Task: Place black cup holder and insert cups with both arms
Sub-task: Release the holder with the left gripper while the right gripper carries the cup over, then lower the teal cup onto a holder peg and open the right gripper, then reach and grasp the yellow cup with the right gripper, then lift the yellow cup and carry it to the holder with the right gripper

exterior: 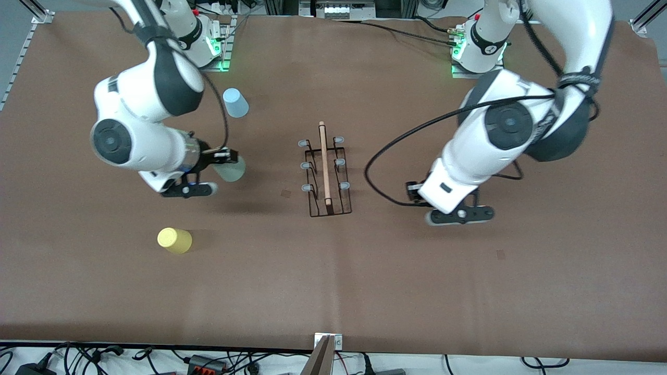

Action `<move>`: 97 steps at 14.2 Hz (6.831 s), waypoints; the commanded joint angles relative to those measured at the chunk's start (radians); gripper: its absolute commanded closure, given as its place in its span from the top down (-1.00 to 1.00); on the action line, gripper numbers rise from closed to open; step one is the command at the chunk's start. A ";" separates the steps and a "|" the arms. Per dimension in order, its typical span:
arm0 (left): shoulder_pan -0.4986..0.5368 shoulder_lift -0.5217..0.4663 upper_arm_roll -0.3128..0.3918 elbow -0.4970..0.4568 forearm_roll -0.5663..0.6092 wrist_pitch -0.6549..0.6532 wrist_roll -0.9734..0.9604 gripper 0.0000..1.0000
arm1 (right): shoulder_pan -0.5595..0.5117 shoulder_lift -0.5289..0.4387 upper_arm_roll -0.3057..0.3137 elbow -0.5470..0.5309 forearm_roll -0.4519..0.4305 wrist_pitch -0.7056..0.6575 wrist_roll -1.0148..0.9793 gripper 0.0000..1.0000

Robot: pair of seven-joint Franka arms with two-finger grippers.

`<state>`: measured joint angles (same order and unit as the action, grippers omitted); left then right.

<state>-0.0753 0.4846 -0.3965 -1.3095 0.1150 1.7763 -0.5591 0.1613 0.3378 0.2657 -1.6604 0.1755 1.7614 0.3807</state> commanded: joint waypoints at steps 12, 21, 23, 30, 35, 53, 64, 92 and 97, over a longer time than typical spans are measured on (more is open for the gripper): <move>0.215 -0.121 -0.010 0.144 0.046 -0.350 0.217 0.10 | 0.242 0.151 0.061 0.083 -0.002 0.072 0.319 -0.47; 0.076 -0.257 0.218 -0.073 -0.045 -0.281 0.330 1.00 | 0.242 0.234 0.059 0.082 -0.042 0.132 0.319 -0.47; 0.011 -0.322 0.324 -0.186 -0.106 -0.210 0.346 1.00 | 0.242 0.237 0.056 0.080 -0.044 0.128 0.319 -0.46; 0.038 -0.426 0.416 -0.392 -0.169 -0.041 0.467 1.00 | 0.228 0.230 0.056 0.100 -0.042 0.118 0.406 1.00; 0.042 -0.417 0.407 -0.352 -0.164 -0.080 0.449 1.00 | 0.172 0.188 -0.029 0.215 -0.050 0.017 0.418 1.00; 0.040 -0.394 0.413 -0.309 -0.153 -0.124 0.479 1.00 | -0.140 0.420 -0.221 0.258 -0.186 0.349 -0.365 1.00; 0.039 -0.394 0.406 -0.309 -0.153 -0.140 0.479 1.00 | -0.146 0.458 -0.220 0.281 -0.182 0.383 -0.445 1.00; 0.040 -0.390 0.406 -0.295 -0.152 -0.144 0.487 1.00 | 0.061 0.426 0.058 0.597 -0.180 -0.074 0.021 -0.53; 0.040 -0.390 0.406 -0.295 -0.153 -0.144 0.490 1.00 | 0.179 0.425 0.056 0.597 -0.183 -0.060 0.185 -0.53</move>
<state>-0.0375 0.0853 0.0102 -1.6313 -0.0353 1.6538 -0.0918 0.3149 0.7611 0.3228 -1.0797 -0.0014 1.7047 0.5011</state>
